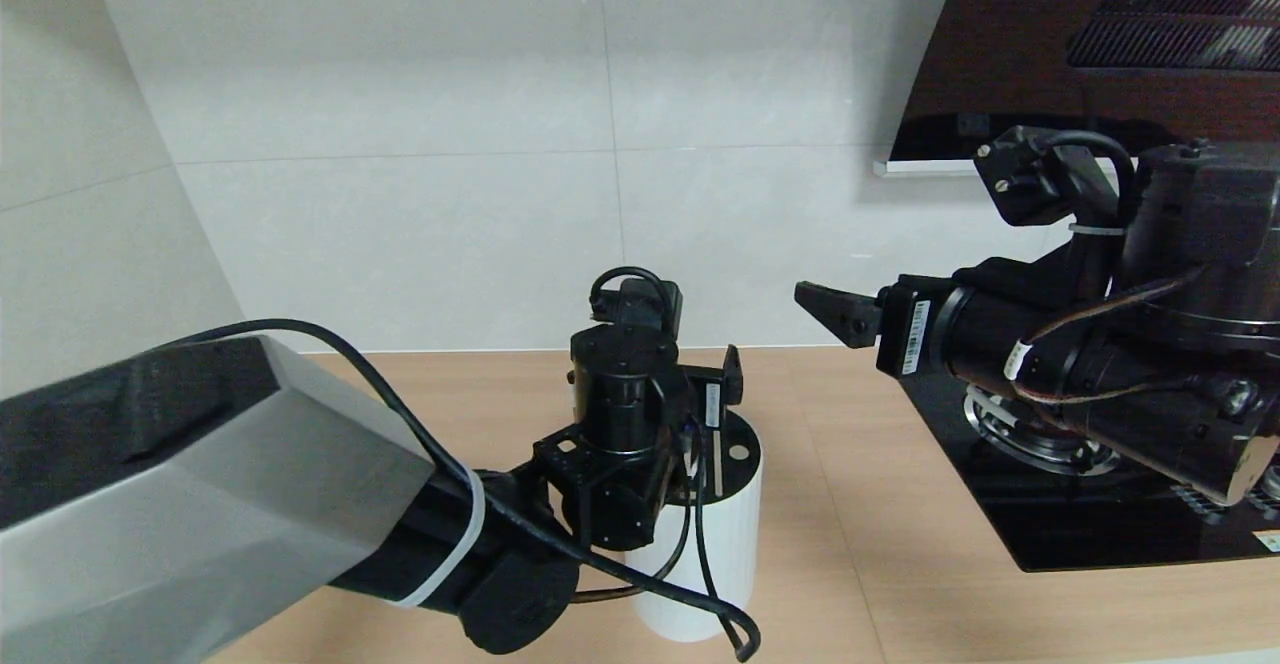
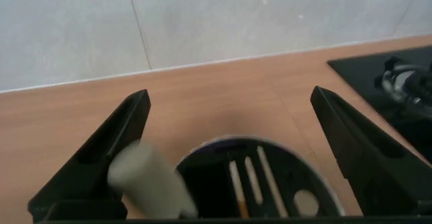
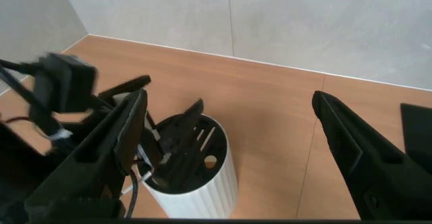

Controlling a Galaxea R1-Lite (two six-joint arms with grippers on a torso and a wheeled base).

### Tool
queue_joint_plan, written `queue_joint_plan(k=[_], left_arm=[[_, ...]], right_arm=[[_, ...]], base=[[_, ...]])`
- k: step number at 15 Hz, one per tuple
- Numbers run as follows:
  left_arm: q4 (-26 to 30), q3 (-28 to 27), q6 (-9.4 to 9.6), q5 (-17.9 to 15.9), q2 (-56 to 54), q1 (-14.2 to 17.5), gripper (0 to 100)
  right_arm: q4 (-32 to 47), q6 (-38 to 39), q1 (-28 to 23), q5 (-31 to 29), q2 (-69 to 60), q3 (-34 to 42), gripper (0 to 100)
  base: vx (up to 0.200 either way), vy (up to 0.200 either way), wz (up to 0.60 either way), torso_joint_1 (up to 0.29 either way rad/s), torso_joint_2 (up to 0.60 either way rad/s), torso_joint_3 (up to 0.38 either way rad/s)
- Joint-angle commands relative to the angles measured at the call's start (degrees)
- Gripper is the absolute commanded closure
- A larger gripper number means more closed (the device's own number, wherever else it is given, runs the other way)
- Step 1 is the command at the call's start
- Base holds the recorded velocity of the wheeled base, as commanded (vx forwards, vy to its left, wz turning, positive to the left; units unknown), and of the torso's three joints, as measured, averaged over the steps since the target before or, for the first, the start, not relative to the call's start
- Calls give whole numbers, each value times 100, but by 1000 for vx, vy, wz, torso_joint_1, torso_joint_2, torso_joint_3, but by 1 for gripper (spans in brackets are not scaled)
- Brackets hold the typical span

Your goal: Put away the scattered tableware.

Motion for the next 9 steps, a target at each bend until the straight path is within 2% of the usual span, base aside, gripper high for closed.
queue_joint_plan(k=[1, 3, 4, 5, 6, 7, 8, 9], left_arm=[[-133, 333, 53, -56, -1450, 19, 0], [148, 738, 291, -276, -2619, 177, 0], [376, 931, 326, -522, -3226, 265, 0], [631, 1107, 326, -777, -3692, 397, 0], [1044, 1458, 326, -1128, -4351, 661, 0], [1238, 1599, 308, -1304, -4606, 854, 0], [1668, 2056, 282, -1664, -5309, 1162, 0], [1923, 2302, 273, -1708, -5819, 1381, 0]], right_arm=[[-3, 7, 8, -1, -28, 13, 0], [6, -10, -1, -10, -292, 57, 0], [6, -142, -10, -36, -467, 127, 0], [-21, -283, -10, -62, -652, 321, 0], [-38, -494, -10, -80, -1012, 760, 0], [-47, -625, -19, -80, -1197, 927, 0], [-38, -704, -274, -54, -1733, 1305, 0], [-38, -713, -379, -54, -2076, 1630, 0]], base=[[0, 0, 0, 0, 0, 0], [0, 0, 0, 0, 0, 0], [0, 0, 0, 0, 0, 0], [0, 0, 0, 0, 0, 0], [0, 0, 0, 0, 0, 0], [0, 0, 0, 0, 0, 0], [0, 0, 0, 0, 0, 0], [0, 0, 0, 0, 0, 0]])
